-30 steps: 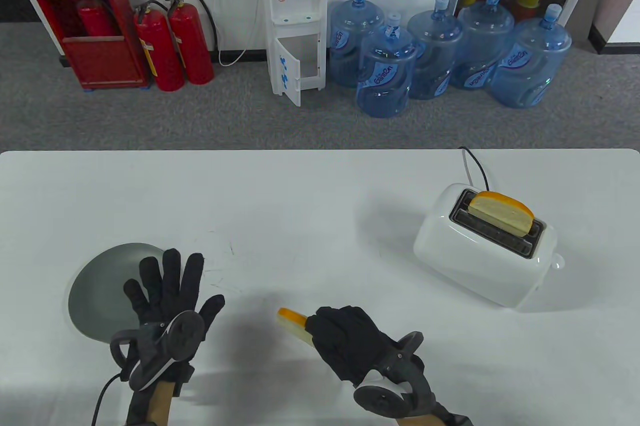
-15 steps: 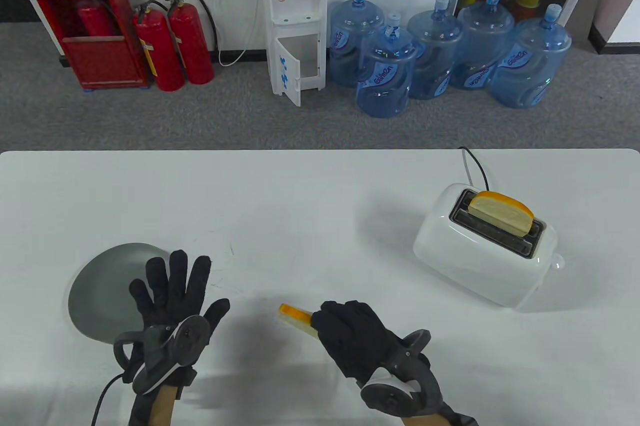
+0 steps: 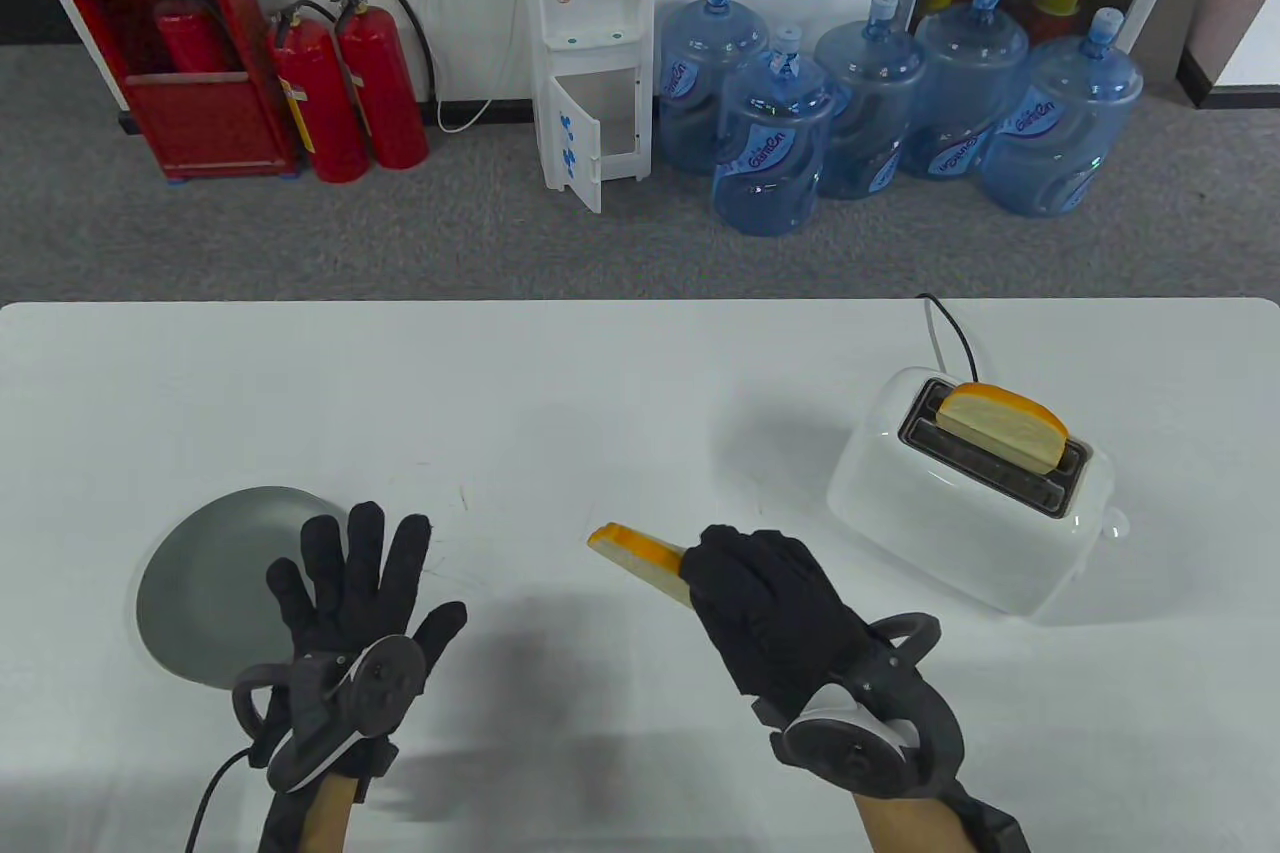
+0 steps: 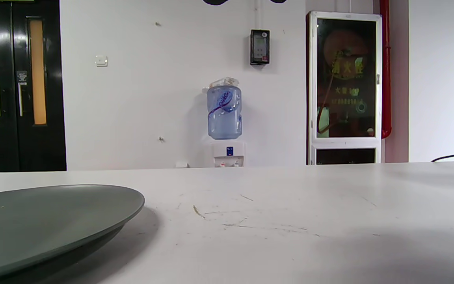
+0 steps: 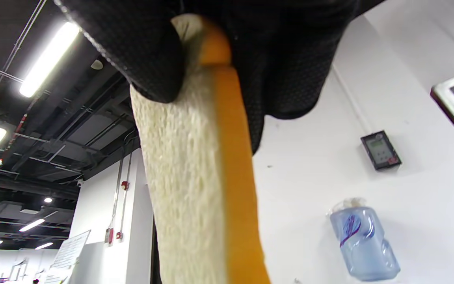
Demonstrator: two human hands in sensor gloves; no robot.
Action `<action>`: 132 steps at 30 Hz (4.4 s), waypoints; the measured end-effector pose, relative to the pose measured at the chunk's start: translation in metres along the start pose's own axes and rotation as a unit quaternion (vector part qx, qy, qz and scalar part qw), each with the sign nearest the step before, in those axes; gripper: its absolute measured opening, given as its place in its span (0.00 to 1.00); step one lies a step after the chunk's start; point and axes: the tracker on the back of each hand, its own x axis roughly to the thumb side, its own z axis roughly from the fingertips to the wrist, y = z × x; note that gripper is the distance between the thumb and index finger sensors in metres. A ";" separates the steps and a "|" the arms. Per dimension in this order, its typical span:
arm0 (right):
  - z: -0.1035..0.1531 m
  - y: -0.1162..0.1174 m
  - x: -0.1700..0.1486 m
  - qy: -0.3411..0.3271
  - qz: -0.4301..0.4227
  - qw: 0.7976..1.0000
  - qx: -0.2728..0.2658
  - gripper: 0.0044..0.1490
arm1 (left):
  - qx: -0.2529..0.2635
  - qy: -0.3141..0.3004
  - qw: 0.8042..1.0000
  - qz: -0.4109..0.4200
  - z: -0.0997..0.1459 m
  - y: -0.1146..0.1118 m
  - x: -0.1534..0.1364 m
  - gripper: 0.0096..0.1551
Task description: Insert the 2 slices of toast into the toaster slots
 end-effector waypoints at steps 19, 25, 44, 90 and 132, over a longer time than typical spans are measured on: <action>-0.065 -0.093 -0.068 0.130 0.072 0.986 -0.075 0.30 | -0.014 0.021 1.000 0.005 0.000 -0.001 -0.008 0.47; -0.071 -0.113 -0.090 0.175 0.089 0.977 -0.087 0.30 | -0.015 0.019 1.000 0.001 0.000 -0.001 -0.008 0.47; -0.059 -0.143 -0.153 0.275 0.088 0.953 -0.092 0.30 | -0.019 0.014 1.000 -0.008 -0.002 -0.002 -0.006 0.47; -0.009 -0.093 -0.211 0.310 0.086 0.947 0.024 0.30 | -0.029 0.014 0.999 -0.023 -0.003 -0.004 -0.003 0.47; 0.009 -0.052 -0.225 0.312 0.102 0.939 0.103 0.30 | -0.035 0.014 0.999 -0.028 -0.004 -0.007 -0.004 0.47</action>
